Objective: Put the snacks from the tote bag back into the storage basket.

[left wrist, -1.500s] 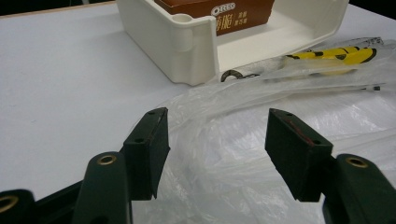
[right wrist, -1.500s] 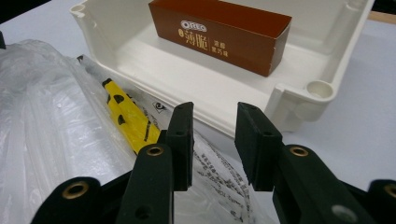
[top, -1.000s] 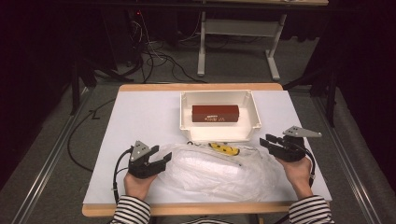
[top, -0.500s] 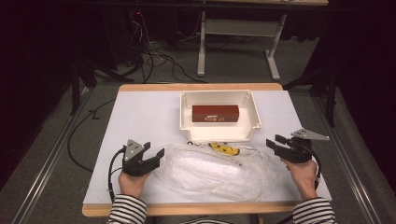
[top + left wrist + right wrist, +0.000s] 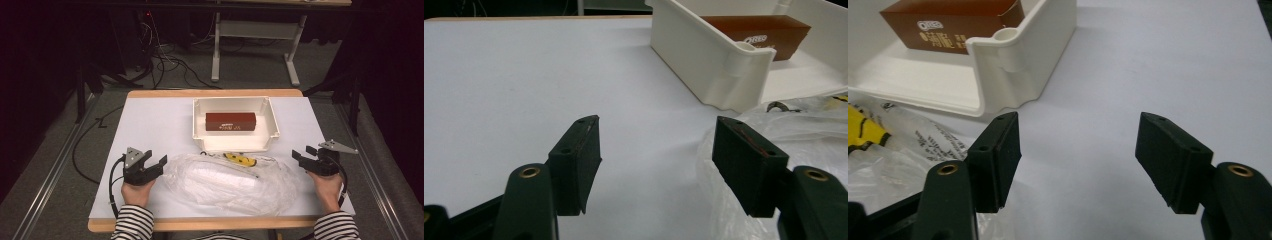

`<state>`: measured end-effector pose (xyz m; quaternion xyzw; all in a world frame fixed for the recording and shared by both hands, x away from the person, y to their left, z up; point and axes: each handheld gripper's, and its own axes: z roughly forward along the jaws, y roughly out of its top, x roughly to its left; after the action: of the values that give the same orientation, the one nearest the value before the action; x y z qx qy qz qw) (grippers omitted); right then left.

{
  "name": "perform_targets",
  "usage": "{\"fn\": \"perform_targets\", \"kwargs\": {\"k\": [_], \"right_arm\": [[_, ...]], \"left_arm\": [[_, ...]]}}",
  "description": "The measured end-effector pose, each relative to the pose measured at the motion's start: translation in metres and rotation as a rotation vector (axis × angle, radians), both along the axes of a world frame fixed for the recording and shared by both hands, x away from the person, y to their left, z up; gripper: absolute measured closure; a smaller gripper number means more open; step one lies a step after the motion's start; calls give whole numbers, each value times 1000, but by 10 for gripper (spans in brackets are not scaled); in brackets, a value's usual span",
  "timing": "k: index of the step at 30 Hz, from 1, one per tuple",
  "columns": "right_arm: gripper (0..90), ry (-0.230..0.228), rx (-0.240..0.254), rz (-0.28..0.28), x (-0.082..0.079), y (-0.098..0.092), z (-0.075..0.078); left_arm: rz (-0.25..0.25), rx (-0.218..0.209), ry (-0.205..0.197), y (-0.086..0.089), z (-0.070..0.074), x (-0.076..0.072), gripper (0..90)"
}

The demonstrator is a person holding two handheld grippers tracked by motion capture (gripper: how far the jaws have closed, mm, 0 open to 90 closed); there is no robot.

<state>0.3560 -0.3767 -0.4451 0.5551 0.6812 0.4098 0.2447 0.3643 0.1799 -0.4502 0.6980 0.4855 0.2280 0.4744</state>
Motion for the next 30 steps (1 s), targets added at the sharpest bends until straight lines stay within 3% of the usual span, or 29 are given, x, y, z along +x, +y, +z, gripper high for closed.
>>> {"fn": "perform_targets", "kwargs": {"k": [11, 30], "right_arm": [[351, -21, 7, -52, 4, -6, -13], [372, 0, -6, -48, 7, 0, -30]], "left_arm": [[54, 9, -11, 3, -10, 14, 329], [76, 74, 14, -6, -25, 26, 324]]}}
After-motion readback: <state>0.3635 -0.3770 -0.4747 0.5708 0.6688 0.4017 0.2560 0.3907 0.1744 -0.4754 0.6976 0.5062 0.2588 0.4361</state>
